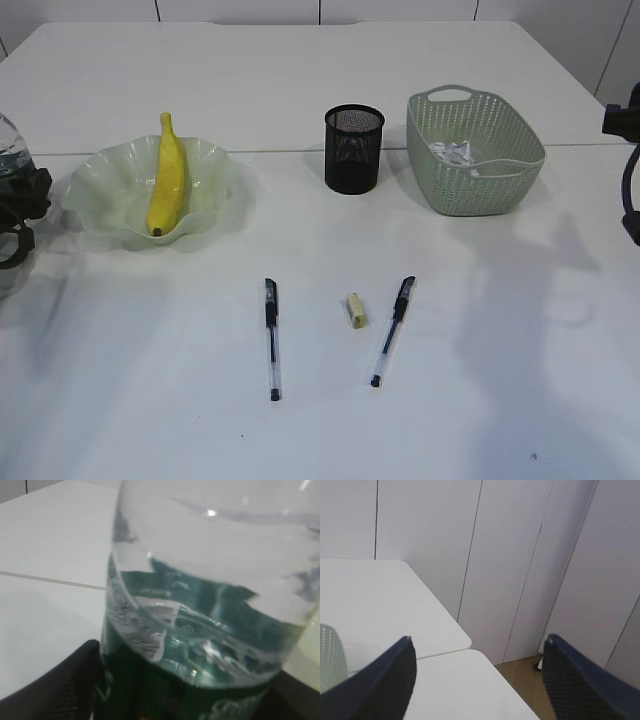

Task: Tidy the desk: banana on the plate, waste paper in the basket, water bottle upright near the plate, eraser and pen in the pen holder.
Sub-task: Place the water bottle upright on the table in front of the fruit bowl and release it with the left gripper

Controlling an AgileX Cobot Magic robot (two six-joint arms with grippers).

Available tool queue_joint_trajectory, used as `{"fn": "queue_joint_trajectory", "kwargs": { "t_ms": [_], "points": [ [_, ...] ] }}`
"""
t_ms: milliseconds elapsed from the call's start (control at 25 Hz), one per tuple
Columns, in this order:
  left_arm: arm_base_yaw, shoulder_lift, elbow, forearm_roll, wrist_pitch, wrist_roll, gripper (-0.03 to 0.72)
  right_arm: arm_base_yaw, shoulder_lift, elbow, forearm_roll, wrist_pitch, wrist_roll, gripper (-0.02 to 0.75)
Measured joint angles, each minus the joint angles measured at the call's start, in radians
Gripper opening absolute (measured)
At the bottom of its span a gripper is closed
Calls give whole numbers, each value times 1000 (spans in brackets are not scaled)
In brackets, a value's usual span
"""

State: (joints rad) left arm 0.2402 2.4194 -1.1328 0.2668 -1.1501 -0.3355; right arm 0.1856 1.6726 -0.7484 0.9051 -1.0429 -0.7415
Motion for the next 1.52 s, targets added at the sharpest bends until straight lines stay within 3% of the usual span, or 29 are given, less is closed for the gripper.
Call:
{"fn": "queue_joint_trajectory", "kwargs": {
  "t_ms": [1520],
  "points": [
    [-23,-178,0,2,124,-2,574,0,0,0,-2,-8,0,588]
  ]
}}
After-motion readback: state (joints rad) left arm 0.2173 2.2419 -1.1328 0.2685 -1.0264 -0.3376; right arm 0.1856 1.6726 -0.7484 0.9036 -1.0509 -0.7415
